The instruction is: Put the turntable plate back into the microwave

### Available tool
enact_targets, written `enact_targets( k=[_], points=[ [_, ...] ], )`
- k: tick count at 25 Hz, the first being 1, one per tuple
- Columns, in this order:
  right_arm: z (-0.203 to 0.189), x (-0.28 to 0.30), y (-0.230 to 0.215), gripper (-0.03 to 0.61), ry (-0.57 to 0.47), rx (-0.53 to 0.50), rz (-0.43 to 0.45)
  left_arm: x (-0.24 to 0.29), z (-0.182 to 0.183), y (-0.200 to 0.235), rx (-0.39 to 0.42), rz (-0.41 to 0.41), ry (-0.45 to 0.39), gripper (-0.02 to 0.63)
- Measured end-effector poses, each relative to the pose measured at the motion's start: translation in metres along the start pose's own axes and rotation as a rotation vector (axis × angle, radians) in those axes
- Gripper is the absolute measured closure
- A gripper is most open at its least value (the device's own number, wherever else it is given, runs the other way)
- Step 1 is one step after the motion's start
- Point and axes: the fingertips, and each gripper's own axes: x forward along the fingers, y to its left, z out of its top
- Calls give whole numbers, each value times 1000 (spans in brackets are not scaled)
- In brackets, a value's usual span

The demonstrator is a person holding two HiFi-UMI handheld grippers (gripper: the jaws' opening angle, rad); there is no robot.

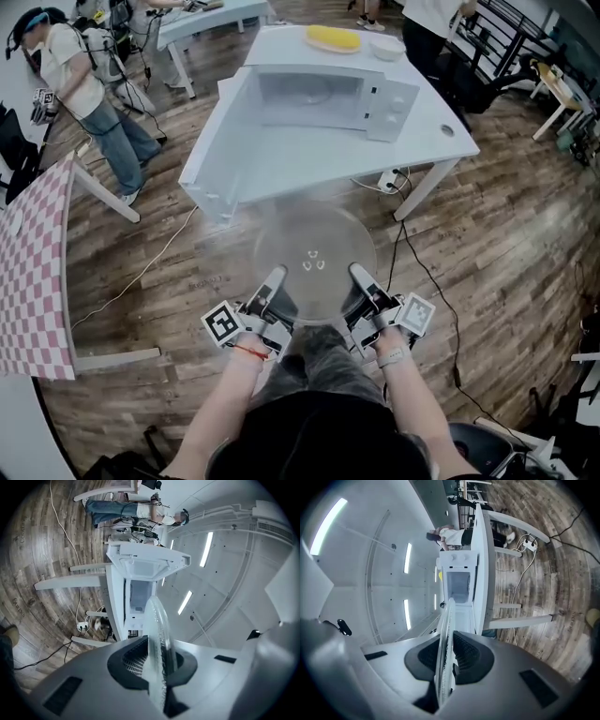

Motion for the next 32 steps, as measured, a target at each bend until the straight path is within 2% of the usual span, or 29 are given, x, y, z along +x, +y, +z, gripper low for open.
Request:
enact_targets(
  k=[18,32],
  points=[
    [64,73,-30,536,102,4,-23,71,43,28,-4,44,-94,581],
    [102,114,-42,537,167,2,-17,110,64,40,10,35,-168,581]
  ],
)
